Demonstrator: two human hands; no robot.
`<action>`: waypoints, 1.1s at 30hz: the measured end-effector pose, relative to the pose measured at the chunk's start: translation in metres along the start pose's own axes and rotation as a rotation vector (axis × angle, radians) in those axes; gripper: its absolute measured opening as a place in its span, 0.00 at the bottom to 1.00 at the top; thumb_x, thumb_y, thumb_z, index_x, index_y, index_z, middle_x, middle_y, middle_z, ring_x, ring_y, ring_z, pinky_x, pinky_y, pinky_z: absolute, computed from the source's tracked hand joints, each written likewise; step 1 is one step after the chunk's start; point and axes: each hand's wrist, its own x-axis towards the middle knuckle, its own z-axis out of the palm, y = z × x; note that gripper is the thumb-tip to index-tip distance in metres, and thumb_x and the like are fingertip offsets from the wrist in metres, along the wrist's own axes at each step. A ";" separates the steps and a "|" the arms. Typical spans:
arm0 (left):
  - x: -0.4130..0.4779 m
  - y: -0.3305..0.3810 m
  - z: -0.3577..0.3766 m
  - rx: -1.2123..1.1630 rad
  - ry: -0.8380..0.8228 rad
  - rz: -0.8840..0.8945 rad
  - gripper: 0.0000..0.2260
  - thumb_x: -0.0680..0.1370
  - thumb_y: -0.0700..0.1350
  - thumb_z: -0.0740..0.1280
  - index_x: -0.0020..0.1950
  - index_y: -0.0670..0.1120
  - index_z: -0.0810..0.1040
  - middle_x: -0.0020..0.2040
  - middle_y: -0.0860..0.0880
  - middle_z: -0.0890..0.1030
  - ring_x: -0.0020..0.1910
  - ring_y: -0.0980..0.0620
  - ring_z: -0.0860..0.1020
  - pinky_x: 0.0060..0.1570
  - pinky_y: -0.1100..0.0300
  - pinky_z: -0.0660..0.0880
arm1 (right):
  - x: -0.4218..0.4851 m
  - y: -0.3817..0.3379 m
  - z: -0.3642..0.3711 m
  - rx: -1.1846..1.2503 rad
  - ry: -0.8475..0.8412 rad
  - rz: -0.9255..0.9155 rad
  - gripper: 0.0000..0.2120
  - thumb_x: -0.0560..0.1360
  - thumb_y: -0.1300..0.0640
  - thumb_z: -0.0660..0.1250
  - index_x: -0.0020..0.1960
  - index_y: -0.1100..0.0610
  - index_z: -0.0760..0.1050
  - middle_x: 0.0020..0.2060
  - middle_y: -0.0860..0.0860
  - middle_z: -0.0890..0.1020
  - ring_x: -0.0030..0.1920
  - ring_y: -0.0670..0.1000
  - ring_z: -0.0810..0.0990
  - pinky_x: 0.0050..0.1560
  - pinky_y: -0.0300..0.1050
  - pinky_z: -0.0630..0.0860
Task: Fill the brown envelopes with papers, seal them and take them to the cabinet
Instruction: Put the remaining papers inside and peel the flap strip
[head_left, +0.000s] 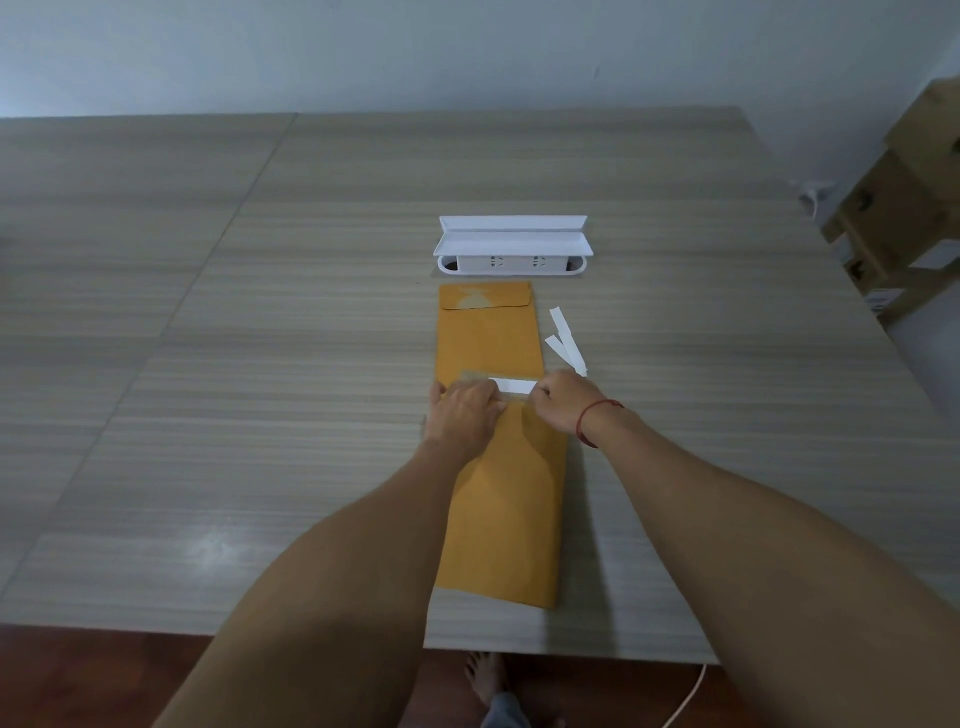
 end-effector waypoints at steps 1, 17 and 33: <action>-0.001 0.000 0.001 -0.001 -0.006 0.001 0.11 0.82 0.50 0.57 0.54 0.47 0.76 0.54 0.50 0.80 0.58 0.49 0.74 0.61 0.53 0.58 | 0.000 -0.001 0.000 -0.012 0.003 0.001 0.18 0.76 0.59 0.55 0.27 0.54 0.60 0.27 0.50 0.66 0.29 0.51 0.64 0.30 0.41 0.62; -0.023 -0.018 0.026 0.042 -0.308 -0.192 0.42 0.76 0.63 0.62 0.78 0.42 0.44 0.79 0.44 0.46 0.78 0.46 0.44 0.76 0.48 0.46 | -0.007 0.018 0.035 0.288 -0.001 0.179 0.10 0.76 0.62 0.65 0.56 0.56 0.79 0.56 0.53 0.81 0.57 0.54 0.79 0.60 0.46 0.75; -0.021 -0.020 0.050 0.036 -0.601 -0.310 0.42 0.77 0.68 0.49 0.74 0.48 0.26 0.73 0.51 0.24 0.73 0.53 0.26 0.74 0.48 0.31 | 0.013 0.013 0.072 0.235 0.166 0.265 0.05 0.74 0.52 0.69 0.49 0.50 0.76 0.47 0.49 0.83 0.50 0.53 0.81 0.51 0.47 0.78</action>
